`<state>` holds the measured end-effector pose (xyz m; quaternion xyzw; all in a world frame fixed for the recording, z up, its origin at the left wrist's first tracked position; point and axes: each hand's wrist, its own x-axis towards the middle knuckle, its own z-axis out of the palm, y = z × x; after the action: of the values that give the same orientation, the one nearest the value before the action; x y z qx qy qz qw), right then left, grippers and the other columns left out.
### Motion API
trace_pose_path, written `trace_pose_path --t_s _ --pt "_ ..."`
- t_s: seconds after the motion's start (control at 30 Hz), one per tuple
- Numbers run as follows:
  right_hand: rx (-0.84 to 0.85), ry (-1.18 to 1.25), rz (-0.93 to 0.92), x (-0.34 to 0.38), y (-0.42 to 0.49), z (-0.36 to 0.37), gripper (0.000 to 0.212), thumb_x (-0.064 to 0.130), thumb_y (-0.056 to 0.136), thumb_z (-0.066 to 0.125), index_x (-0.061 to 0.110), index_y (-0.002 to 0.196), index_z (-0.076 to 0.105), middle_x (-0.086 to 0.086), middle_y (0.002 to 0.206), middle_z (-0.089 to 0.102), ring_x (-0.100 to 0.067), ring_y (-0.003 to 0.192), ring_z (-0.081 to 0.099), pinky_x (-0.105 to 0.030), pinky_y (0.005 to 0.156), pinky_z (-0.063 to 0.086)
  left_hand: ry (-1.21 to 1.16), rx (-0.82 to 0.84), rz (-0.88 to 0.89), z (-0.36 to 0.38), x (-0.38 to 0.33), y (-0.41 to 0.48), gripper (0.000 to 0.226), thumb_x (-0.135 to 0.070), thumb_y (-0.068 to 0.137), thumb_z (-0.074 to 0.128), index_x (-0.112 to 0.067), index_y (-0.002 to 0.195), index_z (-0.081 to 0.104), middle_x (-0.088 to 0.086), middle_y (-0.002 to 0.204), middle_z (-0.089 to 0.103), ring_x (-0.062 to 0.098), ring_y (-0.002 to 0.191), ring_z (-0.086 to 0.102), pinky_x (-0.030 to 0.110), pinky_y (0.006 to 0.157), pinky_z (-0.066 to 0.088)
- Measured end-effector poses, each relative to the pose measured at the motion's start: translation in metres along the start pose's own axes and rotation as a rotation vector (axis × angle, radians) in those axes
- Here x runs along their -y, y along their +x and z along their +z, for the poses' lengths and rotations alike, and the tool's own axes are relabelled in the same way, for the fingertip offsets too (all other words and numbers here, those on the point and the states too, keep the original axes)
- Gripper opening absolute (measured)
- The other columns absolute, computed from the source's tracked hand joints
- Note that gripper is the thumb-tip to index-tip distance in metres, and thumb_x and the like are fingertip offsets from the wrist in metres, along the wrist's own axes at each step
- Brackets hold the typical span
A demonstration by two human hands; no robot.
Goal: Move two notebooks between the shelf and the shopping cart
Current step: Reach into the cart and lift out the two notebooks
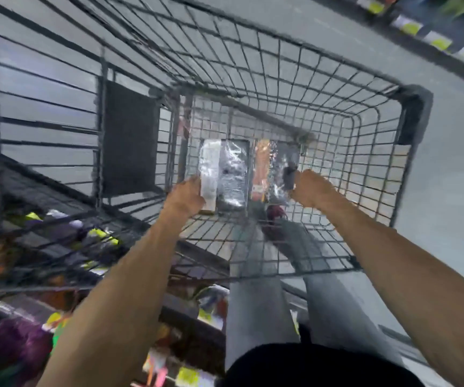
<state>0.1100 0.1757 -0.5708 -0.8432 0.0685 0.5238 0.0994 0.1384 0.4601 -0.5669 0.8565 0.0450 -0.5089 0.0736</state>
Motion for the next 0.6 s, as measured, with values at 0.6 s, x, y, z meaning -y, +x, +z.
trace_pose_path --t_s 0.6 --pt "-0.118 0.811 0.441 0.014 0.061 0.104 0.074 0.027 0.084 0.078 0.012 0.138 0.028 -0.014 0.123 0.057 -0.033 0.105 0.064 -0.040 0.090 0.057 -0.455 0.140 -0.264 0.068 0.013 0.065 0.081 -0.016 0.084 0.078 -0.002 0.147 0.029 0.015 0.148 0.045 0.034 0.137 0.043 0.039 0.117 0.033"
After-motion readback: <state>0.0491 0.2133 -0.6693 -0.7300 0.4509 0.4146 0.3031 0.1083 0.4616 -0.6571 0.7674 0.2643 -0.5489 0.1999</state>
